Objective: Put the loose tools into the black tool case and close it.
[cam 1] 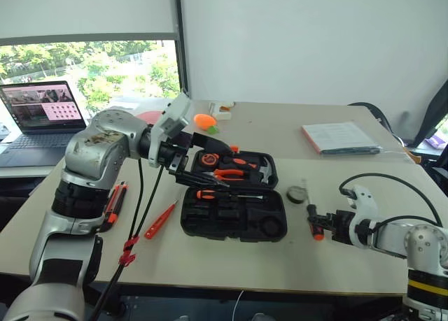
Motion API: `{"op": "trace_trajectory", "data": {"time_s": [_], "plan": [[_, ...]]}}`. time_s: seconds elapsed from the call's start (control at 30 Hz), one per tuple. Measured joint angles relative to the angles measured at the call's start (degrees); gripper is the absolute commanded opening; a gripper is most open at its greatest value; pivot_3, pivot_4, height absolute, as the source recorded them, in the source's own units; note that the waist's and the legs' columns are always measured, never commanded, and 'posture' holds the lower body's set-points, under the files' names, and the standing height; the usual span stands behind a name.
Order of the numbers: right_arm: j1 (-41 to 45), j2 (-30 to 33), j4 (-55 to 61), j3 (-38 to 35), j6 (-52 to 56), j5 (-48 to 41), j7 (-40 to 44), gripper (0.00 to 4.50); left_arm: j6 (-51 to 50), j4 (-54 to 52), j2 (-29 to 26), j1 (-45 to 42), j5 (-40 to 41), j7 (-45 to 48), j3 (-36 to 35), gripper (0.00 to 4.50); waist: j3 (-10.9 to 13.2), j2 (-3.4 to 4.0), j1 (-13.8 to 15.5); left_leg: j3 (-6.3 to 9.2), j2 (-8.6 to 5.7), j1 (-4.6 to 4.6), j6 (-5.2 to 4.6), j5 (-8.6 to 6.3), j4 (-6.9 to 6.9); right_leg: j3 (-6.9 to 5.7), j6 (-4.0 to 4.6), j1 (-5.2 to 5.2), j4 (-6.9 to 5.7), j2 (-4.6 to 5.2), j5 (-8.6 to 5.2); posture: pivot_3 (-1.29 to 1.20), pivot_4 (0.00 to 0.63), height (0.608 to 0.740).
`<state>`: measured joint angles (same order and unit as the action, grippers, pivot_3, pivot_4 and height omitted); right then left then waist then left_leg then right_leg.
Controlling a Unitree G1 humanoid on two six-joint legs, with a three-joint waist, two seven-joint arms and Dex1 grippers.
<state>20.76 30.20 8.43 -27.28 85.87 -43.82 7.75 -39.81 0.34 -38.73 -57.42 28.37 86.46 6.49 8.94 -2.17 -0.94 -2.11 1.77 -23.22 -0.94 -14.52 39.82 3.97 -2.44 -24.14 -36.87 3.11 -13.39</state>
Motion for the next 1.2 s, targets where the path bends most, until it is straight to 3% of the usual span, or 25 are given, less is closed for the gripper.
{"op": "trace_trajectory", "data": {"time_s": [0.17,0.37,0.47,0.6,0.67,0.73,0.93,1.07,1.2], "plan": [[1.0,-3.6,0.3,-6.7,3.0,2.4,-3.3,1.01,0.0,-0.1,0.0,0.0,0.1,-0.3,0.3,4.5,-0.1,-0.21,0.5,0.02,-0.09,-0.03,-0.01,0.02,0.08,0.01,-0.12,0.1,0.07,0.1,0.07,0.0,0.15,0.737],[0.3,-3.0,2.4,-14.3,6.2,4.9,-5.6,1.01,0.1,0.4,0.2,-0.2,0.1,-0.5,0.6,4.5,-0.1,-0.16,1.0,0.01,-0.12,-0.24,-0.02,0.02,0.0,0.01,-0.15,-0.12,0.13,0.11,0.06,0.0,0.15,0.737],[-2.1,4.0,6.8,-12.5,3.4,4.0,0.6,1.0,0.4,0.7,0.2,-0.2,0.0,-0.4,1.0,4.5,0.2,0.51,0.6,0.01,-0.17,-0.43,-0.02,0.02,0.02,0.05,-0.17,-0.27,0.13,0.15,0.06,0.0,0.15,0.737],[-2.0,17.1,14.3,-4.5,-6.7,2.1,14.1,1.0,3.0,1.7,-1.5,0.3,-1.4,0.6,2.1,4.5,0.4,0.81,-1.0,0.04,-0.07,-0.21,-0.03,0.01,-0.1,0.06,-0.11,-0.15,0.15,-0.01,0.01,0.0,0.15,0.737],[-2.3,27.6,16.2,8.1,-18.6,6.5,25.4,1.0,4.7,2.3,-3.7,2.1,-2.5,1.7,3.0,4.5,0.4,0.89,-2.0,-0.01,-0.04,-0.05,-0.03,0.01,-0.19,0.13,-0.09,-0.15,0.08,-0.04,-0.07,0.0,0.15,0.737],[1.3,31.4,15.8,18.6,-26.9,10.5,33.7,1.0,5.1,3.1,-5.6,2.9,-3.6,2.6,3.4,4.5,0.5,0.74,-2.5,0.02,0.14,-0.03,-0.03,0.01,-0.17,0.1,-0.15,-0.16,0.11,-0.23,-0.13,0.0,0.15,0.737],[20.3,25.6,5.3,45.6,-44.5,26.0,48.0,1.0,5.8,2.6,-12.8,5.2,-3.6,5.4,2.6,4.5,0.6,0.68,-2.8,0.0,0.16,-0.23,-0.02,0.02,-0.1,0.13,0.12,-0.4,0.02,-0.24,-0.01,0.0,0.15,0.737],[25.2,20.0,-1.9,54.3,-51.9,33.3,53.3,1.0,4.5,0.0,-17.3,9.4,-3.1,5.6,0.4,4.5,0.6,0.67,-2.1,0.01,0.13,-0.74,-0.02,0.02,-0.01,0.1,0.15,-0.97,-0.2,-0.17,-0.04,0.0,0.15,0.737],[28.2,16.1,-8.5,57.8,-55.8,38.0,56.3,1.0,2.8,-3.3,-19.9,12.9,-1.2,5.0,-1.8,4.5,0.6,0.64,-0.8,0.02,0.02,-1.18,0.01,0.04,0.1,-0.03,0.13,-1.36,-0.27,0.0,-0.02,0.0,0.15,0.737]]}}
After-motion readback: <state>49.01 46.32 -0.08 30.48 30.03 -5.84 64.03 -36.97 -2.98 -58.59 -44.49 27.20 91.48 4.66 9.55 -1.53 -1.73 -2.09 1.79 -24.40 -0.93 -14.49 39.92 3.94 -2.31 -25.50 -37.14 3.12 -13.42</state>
